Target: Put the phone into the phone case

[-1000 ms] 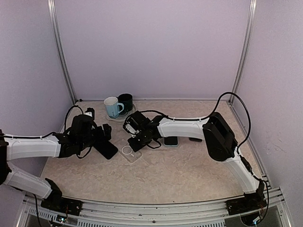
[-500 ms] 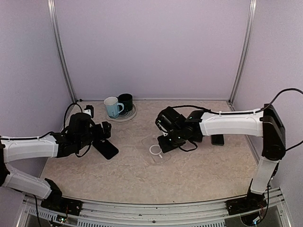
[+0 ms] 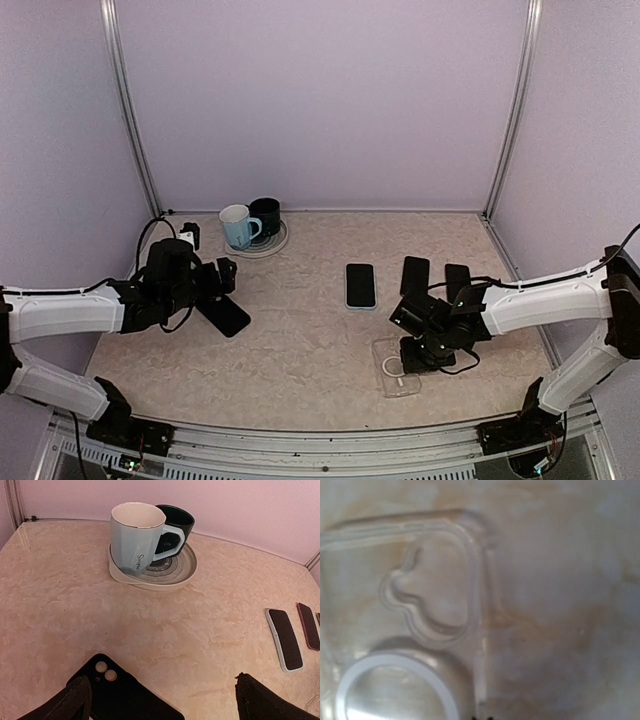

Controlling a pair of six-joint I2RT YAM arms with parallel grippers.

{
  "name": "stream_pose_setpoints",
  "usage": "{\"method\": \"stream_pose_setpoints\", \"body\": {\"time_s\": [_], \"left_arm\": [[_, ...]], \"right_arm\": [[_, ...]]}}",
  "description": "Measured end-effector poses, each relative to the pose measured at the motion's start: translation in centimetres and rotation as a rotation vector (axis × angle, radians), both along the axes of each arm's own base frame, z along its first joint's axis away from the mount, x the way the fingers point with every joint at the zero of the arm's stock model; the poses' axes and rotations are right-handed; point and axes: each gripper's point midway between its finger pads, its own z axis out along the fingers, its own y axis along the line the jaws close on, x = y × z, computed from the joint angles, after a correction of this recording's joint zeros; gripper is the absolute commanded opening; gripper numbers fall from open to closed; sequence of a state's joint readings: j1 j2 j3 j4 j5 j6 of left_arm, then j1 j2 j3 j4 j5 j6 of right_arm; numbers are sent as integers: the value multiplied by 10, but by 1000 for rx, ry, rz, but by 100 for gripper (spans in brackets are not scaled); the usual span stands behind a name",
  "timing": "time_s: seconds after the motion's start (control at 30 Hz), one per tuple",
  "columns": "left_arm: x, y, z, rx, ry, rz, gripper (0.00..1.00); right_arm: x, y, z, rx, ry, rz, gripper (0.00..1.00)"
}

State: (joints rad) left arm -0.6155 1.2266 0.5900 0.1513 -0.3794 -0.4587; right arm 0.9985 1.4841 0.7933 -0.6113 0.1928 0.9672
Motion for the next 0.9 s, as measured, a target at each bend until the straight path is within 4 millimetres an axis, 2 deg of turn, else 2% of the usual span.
{"method": "stream_pose_setpoints", "body": {"time_s": [0.03, 0.1, 0.3, 0.37, 0.4, 0.43, 0.5, 0.53, 0.63, 0.7, 0.8, 0.9], "left_arm": [[0, 0, -1, 3, 3, -1, 99], [0, 0, -2, 9, 4, -3, 99], [1, -1, -3, 17, 5, -6, 99], [1, -1, -4, 18, 6, -7, 99], [1, -1, -5, 19, 8, -8, 99], [2, -1, -6, 21, 11, -8, 99], [2, -3, -9, 24, 18, -11, 99], [3, -3, -10, 26, 21, -12, 99], [5, -6, -10, 27, 25, -15, 99], [6, -6, -8, 25, 21, -15, 99], [6, -6, -8, 25, 21, -14, 99], [7, -6, -8, 25, 20, -13, 99]], "right_arm": [[-1, -1, -2, 4, 3, -12, 0], [-2, -3, -5, 1, 11, -29, 25], [-5, -10, -5, -13, 45, -65, 49], [2, -13, 3, -1, 47, -73, 56], [11, -14, 10, 18, 42, -81, 62], [20, -16, 17, 38, 38, -90, 74], [56, -26, 39, 101, -4, -131, 95], [76, -33, 50, 126, -32, -156, 99], [133, -51, 76, 142, -116, -182, 99], [175, -56, 87, 128, -162, -178, 99], [233, -56, 87, 101, -196, -163, 99], [273, -59, 70, 63, -191, -154, 99]]}}
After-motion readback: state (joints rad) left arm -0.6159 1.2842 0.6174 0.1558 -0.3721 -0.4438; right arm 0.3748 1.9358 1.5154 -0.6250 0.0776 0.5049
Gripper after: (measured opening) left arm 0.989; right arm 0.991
